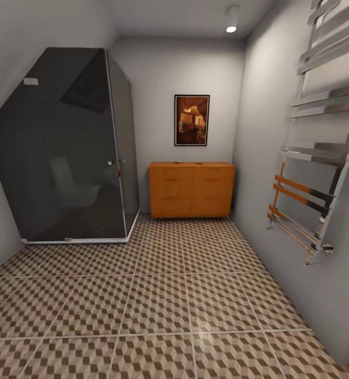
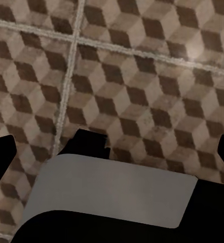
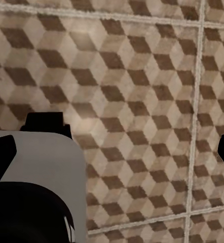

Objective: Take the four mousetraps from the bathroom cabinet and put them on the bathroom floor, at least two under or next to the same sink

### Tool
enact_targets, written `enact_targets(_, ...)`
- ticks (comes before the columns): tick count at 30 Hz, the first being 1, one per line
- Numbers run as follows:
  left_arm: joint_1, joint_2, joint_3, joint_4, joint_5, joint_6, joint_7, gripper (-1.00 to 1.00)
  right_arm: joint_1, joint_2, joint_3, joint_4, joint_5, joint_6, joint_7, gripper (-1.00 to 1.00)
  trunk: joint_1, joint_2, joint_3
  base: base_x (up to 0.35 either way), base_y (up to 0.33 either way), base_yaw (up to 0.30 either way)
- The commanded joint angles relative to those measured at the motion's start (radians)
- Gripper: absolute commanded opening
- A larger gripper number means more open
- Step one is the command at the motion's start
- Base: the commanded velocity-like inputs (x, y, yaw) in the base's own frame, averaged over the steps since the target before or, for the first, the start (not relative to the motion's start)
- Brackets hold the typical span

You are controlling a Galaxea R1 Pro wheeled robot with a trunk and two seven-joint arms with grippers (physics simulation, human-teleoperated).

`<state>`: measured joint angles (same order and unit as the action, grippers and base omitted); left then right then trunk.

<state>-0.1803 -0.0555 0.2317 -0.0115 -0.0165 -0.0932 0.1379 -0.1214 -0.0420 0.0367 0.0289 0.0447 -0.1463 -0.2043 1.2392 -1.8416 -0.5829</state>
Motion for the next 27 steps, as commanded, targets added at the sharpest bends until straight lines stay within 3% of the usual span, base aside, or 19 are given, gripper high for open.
enact_targets(1,-0.001,0.000,0.005,0.001,-0.002,-0.004,0.002,1.00,-0.001,0.000,0.003,0.003,0.005,-0.004,-0.004,1.00,0.000,0.000,-0.001,0.321,0.000,0.000)
enact_targets(27,-0.001,-0.001,0.005,0.001,0.001,-0.013,0.003,1.00,-0.001,-0.001,0.003,0.003,0.006,-0.004,-0.004,1.00,0.000,0.000,-0.001,0.314,0.000,0.000)
